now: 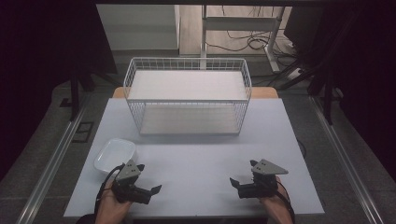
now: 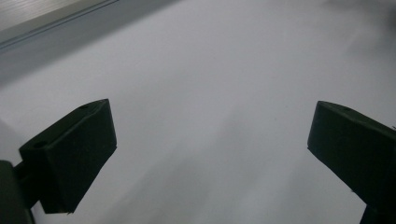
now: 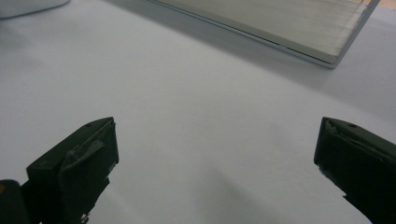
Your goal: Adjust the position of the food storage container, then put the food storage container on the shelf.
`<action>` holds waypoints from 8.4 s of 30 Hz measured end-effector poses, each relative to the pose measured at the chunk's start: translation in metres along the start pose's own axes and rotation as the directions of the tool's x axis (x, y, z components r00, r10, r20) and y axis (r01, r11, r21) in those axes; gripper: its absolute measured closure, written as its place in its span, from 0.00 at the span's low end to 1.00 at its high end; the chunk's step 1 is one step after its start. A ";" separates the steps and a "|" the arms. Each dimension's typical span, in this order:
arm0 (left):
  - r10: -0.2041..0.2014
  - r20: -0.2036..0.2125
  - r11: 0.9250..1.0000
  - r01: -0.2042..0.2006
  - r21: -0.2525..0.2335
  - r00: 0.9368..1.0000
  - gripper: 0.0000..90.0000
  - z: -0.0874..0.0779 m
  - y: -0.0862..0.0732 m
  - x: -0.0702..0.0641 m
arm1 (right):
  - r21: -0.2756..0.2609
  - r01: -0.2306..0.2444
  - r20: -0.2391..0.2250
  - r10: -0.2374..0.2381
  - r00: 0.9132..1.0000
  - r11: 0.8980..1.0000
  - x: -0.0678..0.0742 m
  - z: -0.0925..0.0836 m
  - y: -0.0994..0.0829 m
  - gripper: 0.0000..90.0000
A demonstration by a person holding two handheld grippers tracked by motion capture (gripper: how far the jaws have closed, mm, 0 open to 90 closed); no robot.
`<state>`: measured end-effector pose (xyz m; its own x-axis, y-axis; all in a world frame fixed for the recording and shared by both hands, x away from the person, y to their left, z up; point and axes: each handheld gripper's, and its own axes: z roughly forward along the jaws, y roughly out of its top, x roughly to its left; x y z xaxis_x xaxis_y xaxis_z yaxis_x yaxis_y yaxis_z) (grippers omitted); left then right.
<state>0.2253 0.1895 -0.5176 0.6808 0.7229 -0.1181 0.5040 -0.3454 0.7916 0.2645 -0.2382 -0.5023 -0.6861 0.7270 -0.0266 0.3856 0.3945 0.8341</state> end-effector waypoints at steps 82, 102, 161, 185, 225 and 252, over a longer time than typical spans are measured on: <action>-0.289 -0.346 0.957 0.281 -0.076 0.893 1.00 -0.064 -0.003 0.107 | 0.109 -0.014 0.006 0.014 1.000 0.994 0.001 0.011 -0.003 0.00; -0.349 -0.262 0.932 0.363 0.006 0.900 1.00 -0.050 -0.027 0.092 | 0.181 -0.033 -0.069 0.046 0.997 0.983 0.023 0.049 0.029 0.13; -0.111 0.047 0.994 0.110 0.026 0.993 0.64 0.033 0.041 0.020 | 0.150 -0.045 -0.076 0.057 0.995 0.988 0.009 0.048 0.052 0.74; -0.076 0.074 0.997 0.075 0.016 0.994 0.09 0.027 0.019 0.017 | 0.123 -0.010 -0.095 0.022 0.995 0.992 0.008 0.039 0.026 0.03; -0.107 0.216 0.993 0.092 0.079 0.971 0.15 0.078 0.075 0.013 | 0.224 -0.078 -0.233 0.131 0.964 0.971 0.019 0.082 0.076 0.17; -0.285 0.240 0.955 0.295 -0.006 0.928 0.88 0.047 0.060 0.015 | 0.175 -0.257 -0.207 0.290 0.934 0.951 0.020 0.046 0.069 0.88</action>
<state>0.2907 0.1520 -0.4997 0.6158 0.6255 -0.4792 0.6791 -0.1128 0.7254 0.3056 -0.1702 -0.4701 -0.6569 0.6771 0.3317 0.6506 0.2867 0.7032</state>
